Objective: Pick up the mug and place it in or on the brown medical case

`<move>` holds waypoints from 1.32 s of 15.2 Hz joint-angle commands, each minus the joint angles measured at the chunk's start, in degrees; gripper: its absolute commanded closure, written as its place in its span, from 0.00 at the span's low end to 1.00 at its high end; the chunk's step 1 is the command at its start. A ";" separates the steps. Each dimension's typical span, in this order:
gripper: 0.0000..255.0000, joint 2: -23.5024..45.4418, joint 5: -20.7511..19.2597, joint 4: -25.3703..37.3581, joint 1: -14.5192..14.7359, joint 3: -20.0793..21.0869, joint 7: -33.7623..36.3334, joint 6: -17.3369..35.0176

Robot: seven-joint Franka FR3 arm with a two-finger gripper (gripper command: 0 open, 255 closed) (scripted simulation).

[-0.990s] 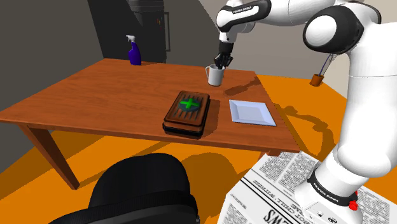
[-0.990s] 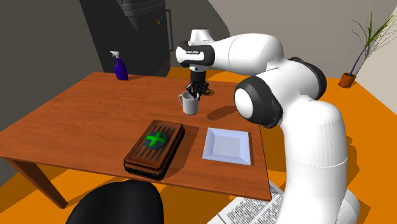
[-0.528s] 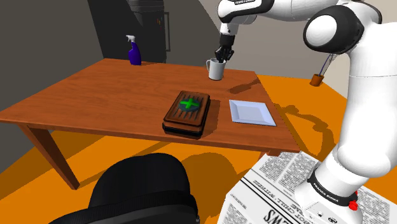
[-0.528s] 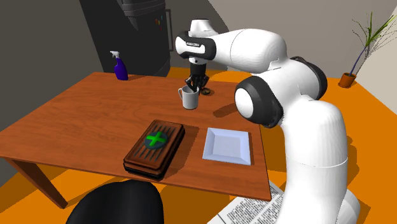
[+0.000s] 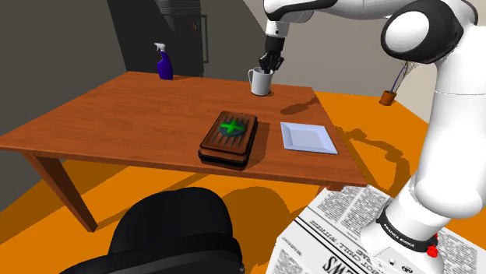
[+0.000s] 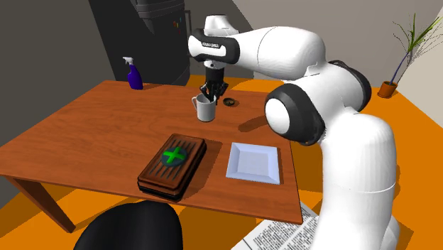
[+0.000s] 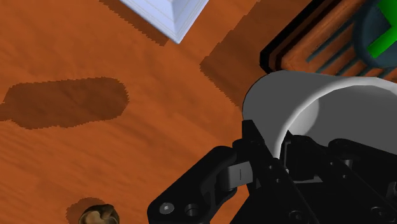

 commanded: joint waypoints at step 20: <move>1.00 -6.99 -2.79 -9.69 13.64 6.96 20.37 4.22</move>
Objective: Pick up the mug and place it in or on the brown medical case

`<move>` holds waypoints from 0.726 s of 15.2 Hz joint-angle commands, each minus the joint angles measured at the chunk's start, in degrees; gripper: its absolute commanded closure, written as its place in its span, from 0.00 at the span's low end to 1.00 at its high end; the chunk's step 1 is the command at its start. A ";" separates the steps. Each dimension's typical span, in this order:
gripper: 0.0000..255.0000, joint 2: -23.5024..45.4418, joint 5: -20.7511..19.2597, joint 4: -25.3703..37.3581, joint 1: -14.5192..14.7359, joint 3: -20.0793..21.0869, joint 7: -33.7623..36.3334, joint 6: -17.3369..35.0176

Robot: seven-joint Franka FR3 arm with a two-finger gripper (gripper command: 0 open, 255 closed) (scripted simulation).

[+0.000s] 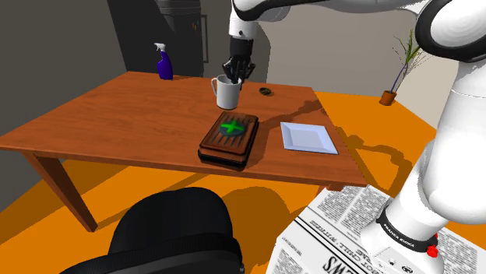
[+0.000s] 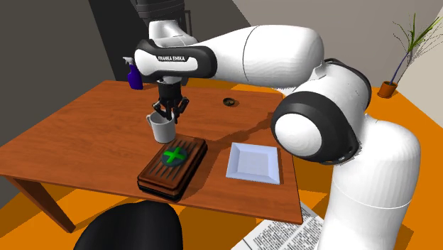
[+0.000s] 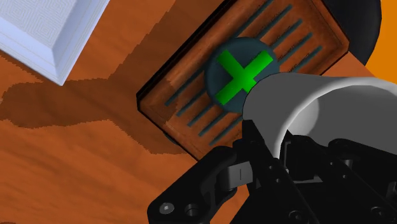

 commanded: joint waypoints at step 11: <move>1.00 0.80 0.20 -8.32 0.11 0.08 -0.45 9.15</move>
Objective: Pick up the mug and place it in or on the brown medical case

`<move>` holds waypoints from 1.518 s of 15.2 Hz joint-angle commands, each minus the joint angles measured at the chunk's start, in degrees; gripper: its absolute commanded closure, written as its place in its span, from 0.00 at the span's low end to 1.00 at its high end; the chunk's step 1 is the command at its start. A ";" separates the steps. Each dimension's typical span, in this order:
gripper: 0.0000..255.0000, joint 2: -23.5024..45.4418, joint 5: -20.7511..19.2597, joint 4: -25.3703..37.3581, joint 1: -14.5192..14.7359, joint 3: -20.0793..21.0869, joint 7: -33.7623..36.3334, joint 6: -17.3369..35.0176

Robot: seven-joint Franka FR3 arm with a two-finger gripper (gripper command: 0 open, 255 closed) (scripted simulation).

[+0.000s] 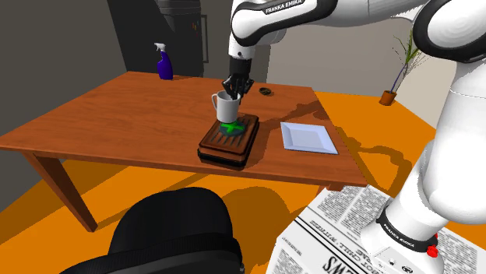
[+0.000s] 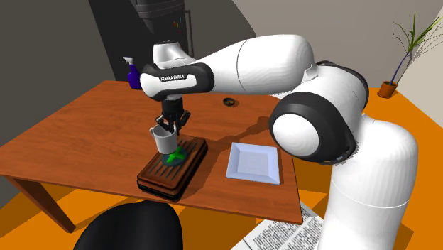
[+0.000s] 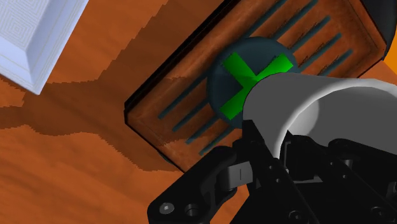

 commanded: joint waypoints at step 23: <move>0.00 -0.64 -0.09 3.73 -0.19 -0.12 0.01 -4.34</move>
